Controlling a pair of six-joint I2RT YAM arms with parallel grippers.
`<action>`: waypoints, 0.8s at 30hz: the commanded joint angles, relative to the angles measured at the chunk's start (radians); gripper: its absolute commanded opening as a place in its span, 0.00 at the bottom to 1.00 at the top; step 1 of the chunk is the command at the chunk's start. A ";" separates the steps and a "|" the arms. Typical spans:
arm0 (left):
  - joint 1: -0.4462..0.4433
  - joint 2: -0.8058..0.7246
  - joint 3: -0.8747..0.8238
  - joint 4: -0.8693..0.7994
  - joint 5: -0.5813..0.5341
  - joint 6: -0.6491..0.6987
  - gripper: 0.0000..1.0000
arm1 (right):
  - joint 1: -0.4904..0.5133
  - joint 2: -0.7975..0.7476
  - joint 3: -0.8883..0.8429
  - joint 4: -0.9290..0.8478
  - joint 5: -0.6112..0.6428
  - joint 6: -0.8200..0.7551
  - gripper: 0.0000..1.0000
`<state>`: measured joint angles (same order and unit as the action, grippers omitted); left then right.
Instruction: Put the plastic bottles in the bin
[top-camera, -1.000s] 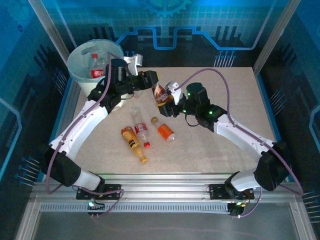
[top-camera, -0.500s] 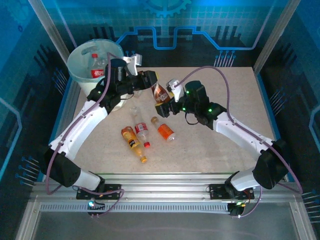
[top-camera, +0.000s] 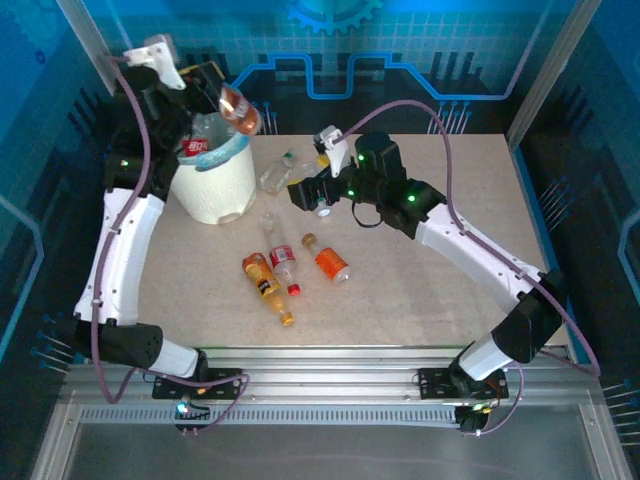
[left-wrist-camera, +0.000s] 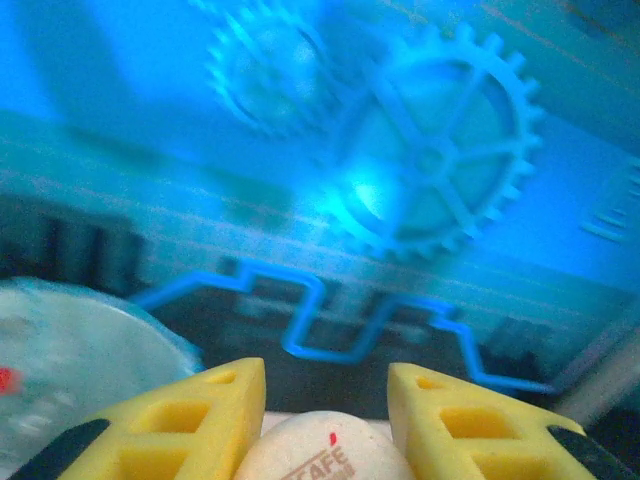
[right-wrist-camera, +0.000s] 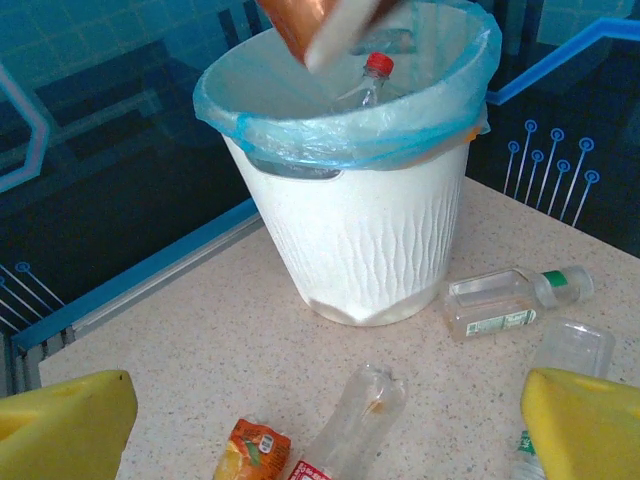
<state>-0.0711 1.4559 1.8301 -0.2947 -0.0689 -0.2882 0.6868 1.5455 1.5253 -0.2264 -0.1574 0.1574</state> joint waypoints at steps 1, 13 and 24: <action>0.065 0.044 0.025 -0.063 -0.167 0.138 0.00 | 0.021 0.028 0.056 -0.074 0.010 0.008 1.00; 0.111 0.113 -0.095 0.000 -0.189 0.187 0.00 | 0.061 0.066 0.091 -0.161 0.039 0.037 1.00; 0.126 0.244 -0.078 -0.074 -0.029 0.198 0.01 | 0.076 0.097 0.117 -0.201 0.052 0.035 1.00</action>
<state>0.0383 1.6752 1.7248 -0.3275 -0.1825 -0.1032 0.7479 1.6241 1.6115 -0.4034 -0.1204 0.1837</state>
